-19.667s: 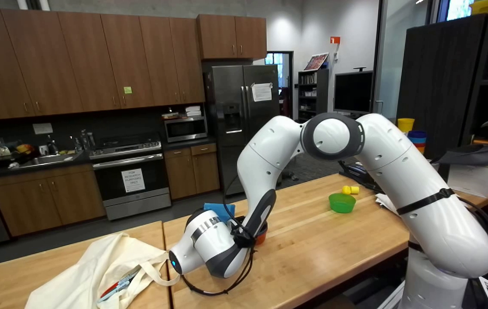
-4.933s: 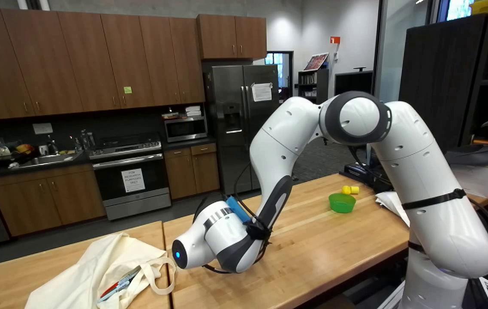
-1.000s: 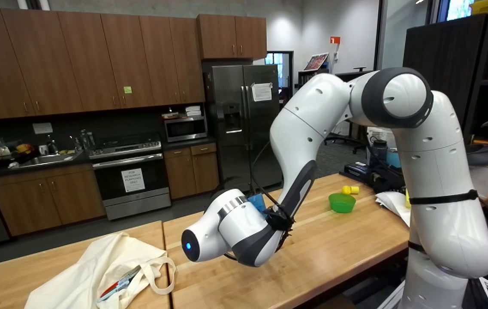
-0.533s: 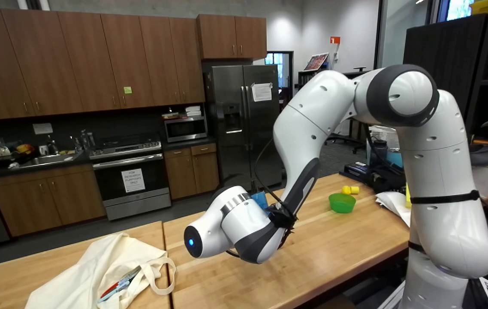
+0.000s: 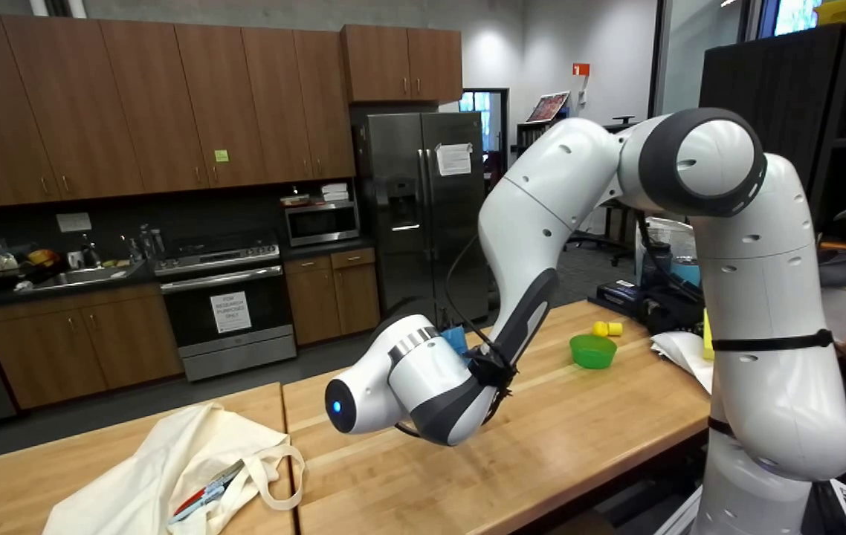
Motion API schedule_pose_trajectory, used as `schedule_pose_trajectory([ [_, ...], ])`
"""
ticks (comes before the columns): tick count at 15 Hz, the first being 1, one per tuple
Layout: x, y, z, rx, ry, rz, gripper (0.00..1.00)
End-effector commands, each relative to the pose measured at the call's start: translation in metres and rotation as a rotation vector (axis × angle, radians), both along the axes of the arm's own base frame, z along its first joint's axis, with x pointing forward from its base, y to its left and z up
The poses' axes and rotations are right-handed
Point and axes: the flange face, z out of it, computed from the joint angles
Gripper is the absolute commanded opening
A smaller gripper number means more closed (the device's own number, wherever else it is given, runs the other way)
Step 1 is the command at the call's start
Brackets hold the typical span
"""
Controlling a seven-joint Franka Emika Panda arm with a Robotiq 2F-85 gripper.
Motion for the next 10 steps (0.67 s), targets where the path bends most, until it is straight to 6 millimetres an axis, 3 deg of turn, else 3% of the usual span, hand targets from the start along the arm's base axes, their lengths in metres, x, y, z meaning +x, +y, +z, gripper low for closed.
schedule_pose_trajectory([
  [1,0.000,-0.011,0.009,0.030,0.001,-0.015,0.02],
  [10,0.016,-0.033,0.008,0.061,0.014,-0.052,0.02],
])
